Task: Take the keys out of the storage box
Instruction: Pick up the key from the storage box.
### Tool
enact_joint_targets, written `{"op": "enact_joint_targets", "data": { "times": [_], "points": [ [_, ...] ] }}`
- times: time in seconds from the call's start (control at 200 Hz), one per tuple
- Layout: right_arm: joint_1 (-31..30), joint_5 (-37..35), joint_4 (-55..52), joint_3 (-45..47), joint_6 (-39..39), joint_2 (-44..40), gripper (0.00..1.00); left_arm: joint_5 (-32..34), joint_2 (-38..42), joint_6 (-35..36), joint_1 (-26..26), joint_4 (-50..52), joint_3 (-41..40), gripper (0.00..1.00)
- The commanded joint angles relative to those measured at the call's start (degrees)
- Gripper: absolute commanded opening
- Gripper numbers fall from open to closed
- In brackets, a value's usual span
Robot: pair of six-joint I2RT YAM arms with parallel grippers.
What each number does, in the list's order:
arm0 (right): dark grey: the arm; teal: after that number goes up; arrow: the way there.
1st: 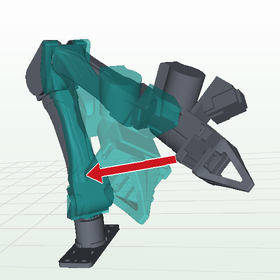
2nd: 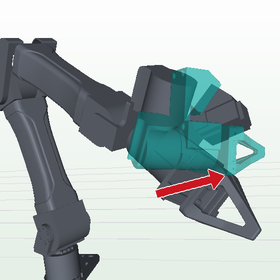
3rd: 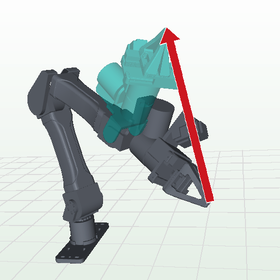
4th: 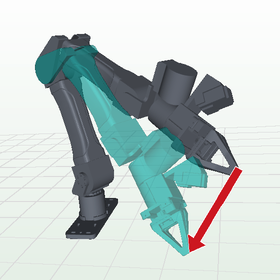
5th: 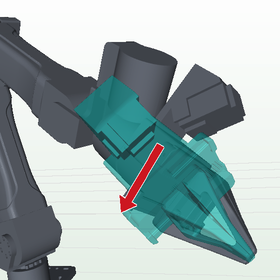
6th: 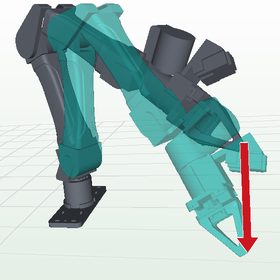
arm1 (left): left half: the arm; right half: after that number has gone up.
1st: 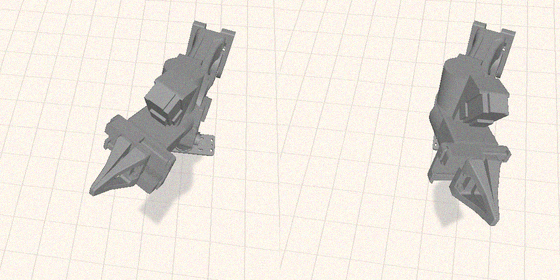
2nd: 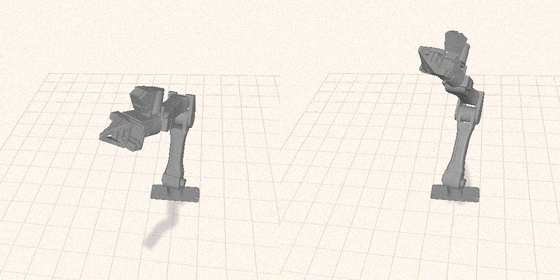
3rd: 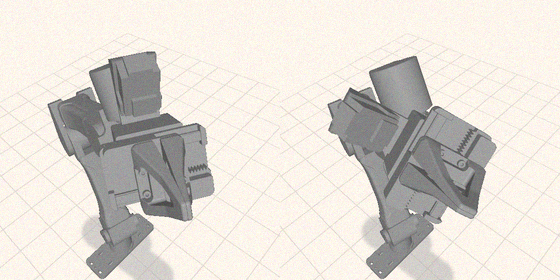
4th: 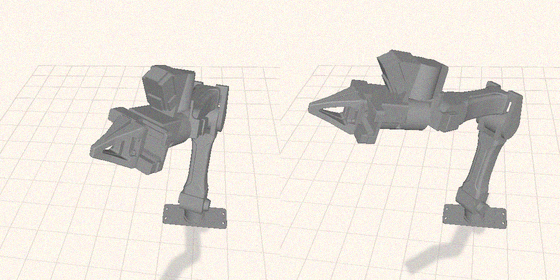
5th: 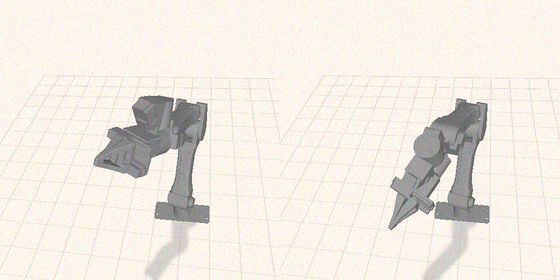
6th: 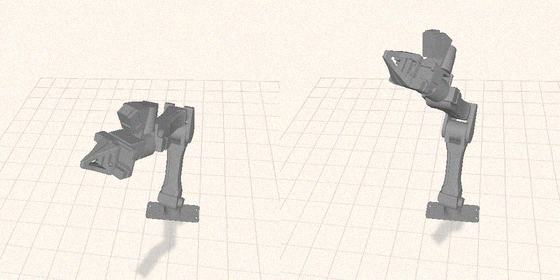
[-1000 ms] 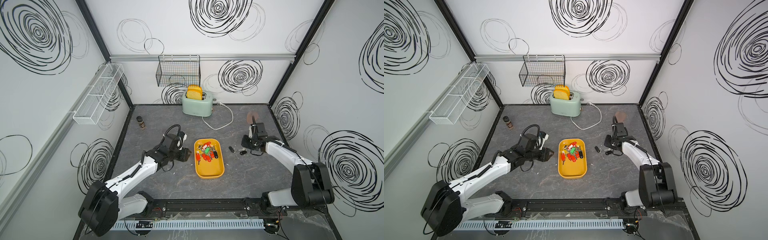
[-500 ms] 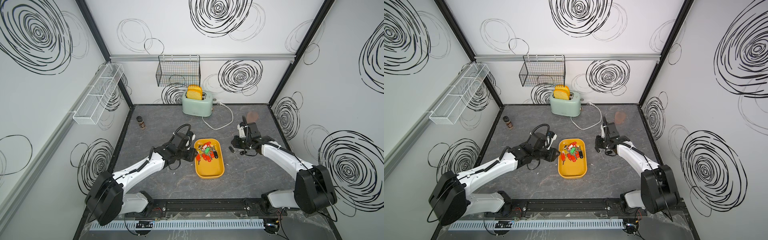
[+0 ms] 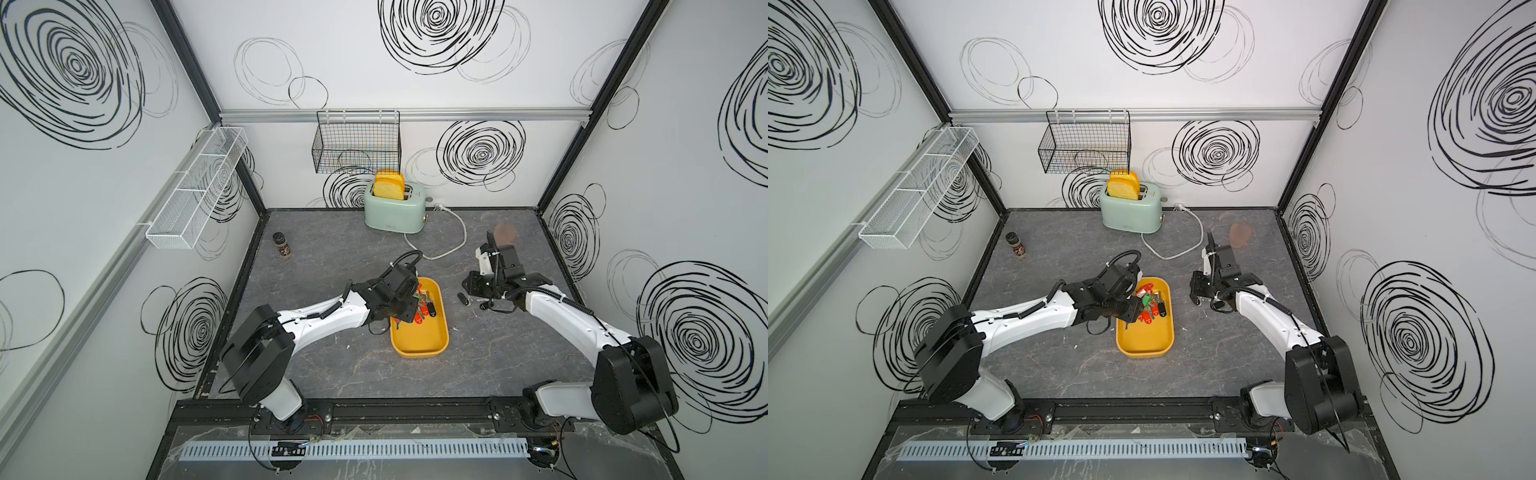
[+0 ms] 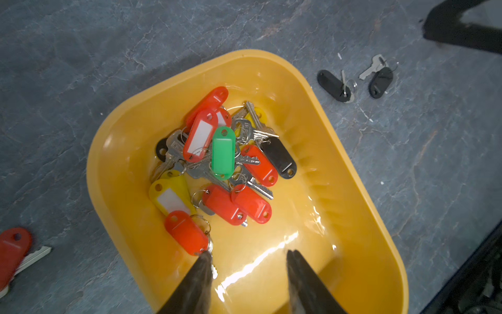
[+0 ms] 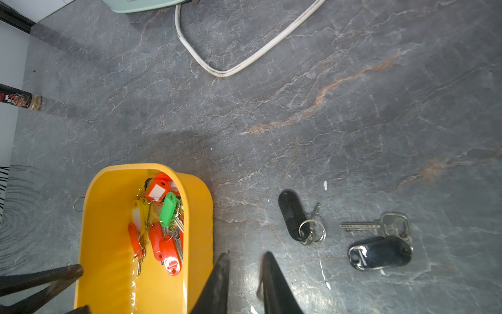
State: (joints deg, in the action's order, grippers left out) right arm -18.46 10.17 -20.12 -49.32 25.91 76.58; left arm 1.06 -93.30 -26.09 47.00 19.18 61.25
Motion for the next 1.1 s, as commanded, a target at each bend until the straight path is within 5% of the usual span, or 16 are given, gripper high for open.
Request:
{"op": "enact_joint_targets", "data": {
  "times": [0.0,0.17,1.095],
  "points": [
    [-0.2,0.1,0.4,0.8,-0.4,-1.3,0.25,5.0,-2.8,-3.1,0.5,2.5,2.9,0.49],
    [-0.1,0.1,0.7,1.1,-0.3,-1.4,0.25,10.3,-6.6,-4.6,1.6,5.0,5.5,0.46],
    [0.8,1.0,1.5,2.1,-0.4,-1.7,0.25,14.7,-15.4,-5.8,3.2,4.4,7.5,0.28]
  ]
}}
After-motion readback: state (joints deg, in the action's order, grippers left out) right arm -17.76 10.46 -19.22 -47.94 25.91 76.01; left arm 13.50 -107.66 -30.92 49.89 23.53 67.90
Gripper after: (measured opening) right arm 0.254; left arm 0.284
